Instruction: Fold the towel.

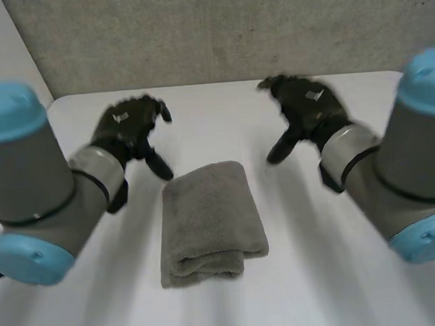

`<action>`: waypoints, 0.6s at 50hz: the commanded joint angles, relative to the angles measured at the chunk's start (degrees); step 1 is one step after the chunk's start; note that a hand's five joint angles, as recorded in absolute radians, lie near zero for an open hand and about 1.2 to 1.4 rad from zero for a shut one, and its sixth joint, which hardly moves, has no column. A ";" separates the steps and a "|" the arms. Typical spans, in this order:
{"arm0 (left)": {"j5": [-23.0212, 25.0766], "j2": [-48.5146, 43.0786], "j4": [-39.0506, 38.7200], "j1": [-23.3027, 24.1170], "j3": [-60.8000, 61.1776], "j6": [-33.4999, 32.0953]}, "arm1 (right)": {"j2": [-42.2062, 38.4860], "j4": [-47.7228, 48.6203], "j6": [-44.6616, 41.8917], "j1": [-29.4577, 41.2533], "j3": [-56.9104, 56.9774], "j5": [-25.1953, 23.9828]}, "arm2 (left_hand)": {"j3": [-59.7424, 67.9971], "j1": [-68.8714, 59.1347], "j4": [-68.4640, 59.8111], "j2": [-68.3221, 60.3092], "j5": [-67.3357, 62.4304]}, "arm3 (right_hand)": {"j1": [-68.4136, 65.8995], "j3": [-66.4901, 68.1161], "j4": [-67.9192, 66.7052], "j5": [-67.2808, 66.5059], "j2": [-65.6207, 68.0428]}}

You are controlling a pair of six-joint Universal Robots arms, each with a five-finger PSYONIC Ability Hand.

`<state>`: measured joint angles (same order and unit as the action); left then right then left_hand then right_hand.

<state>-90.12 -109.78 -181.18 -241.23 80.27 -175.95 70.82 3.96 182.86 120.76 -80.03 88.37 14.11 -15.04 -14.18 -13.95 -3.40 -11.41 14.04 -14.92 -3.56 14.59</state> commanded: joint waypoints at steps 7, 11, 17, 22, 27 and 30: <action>-1.55 6.51 13.57 -5.74 -7.76 0.70 | 6.43 -3.34 -9.28 -0.70 1.54 10.77 | -3.89 4.82 3.96 3.73 3.18 | 1.41 -4.04 4.92 3.56 -4.59; -1.81 6.43 14.10 -6.27 -7.67 0.79 | 6.35 -5.37 -9.11 -0.97 2.42 10.77 | -3.89 4.82 3.96 3.73 3.18 | 1.41 -4.04 4.92 3.56 -4.59; -1.82 6.34 14.19 -6.45 -7.67 1.05 | 6.35 -5.81 -8.93 -1.05 2.68 10.60 | -3.89 4.82 3.96 3.73 3.18 | 1.41 -4.04 4.92 3.56 -4.59; -1.82 6.42 14.19 -6.45 -7.76 2.02 | 6.35 -6.07 -8.84 -2.02 2.51 10.60 | -3.89 4.82 3.96 3.73 3.18 | 1.41 -4.04 4.92 3.56 -4.59; -1.82 6.69 14.19 -6.80 -7.84 2.19 | 6.35 -6.16 -8.40 -2.81 2.51 10.69 | -3.89 4.82 3.96 3.73 3.18 | 1.41 -4.04 4.92 3.56 -4.59; -1.82 6.69 14.19 -6.80 -7.84 2.19 | 6.52 -6.16 -7.61 -3.16 2.60 10.69 | -3.89 4.82 3.96 3.73 3.18 | 1.41 -4.04 4.92 3.56 -4.59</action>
<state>-91.94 -103.23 -166.99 -247.87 72.50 -173.84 77.17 -2.17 174.23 118.51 -77.47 98.98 14.08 -15.04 -14.17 -13.91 -3.39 -11.41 14.04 -14.92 -3.56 14.45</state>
